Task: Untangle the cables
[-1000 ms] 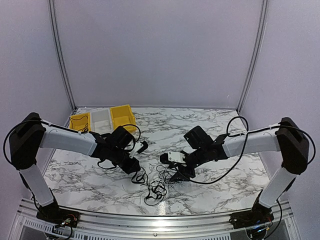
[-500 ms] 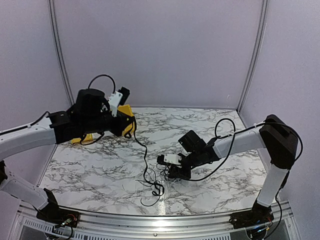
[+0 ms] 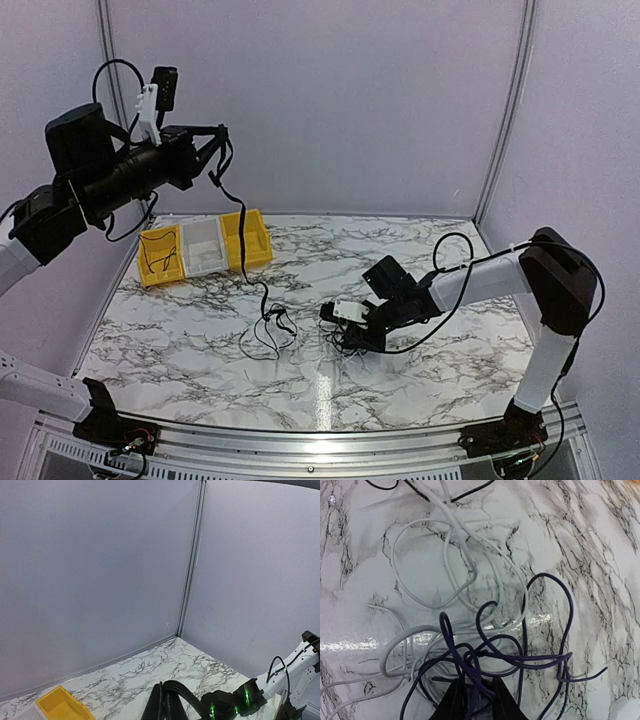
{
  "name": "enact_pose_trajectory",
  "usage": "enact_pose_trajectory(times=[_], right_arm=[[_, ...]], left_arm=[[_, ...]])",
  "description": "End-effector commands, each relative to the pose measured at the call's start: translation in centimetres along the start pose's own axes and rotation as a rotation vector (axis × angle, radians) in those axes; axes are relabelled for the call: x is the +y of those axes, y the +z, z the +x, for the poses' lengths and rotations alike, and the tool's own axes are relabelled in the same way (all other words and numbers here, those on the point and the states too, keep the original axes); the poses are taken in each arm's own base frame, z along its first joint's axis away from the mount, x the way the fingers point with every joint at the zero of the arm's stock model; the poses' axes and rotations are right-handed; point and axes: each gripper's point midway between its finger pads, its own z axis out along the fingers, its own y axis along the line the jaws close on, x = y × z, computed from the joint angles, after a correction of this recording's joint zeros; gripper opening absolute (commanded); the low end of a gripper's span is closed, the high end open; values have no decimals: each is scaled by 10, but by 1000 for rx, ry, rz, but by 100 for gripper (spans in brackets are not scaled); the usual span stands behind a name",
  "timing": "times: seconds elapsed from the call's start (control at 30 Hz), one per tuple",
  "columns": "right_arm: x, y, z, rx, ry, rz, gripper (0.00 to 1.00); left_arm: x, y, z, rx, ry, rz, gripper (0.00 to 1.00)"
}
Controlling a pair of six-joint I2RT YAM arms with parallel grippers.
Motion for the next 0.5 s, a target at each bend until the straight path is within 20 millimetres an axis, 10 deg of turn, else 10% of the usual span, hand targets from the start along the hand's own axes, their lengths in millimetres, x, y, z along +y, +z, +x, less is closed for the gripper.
enact_pose_trajectory(times=[0.0, 0.23, 0.47], right_arm=[[-20, -4, 3, 31, 11, 63, 21], [-30, -60, -38, -64, -49, 125, 29], [-3, -147, -123, -348, -166, 89, 74]], left_arm=[[-8, -12, -44, -91, -17, 24, 0], [-20, -8, -81, -125, -66, 66, 0], [-25, 13, -62, -67, -103, 84, 0]])
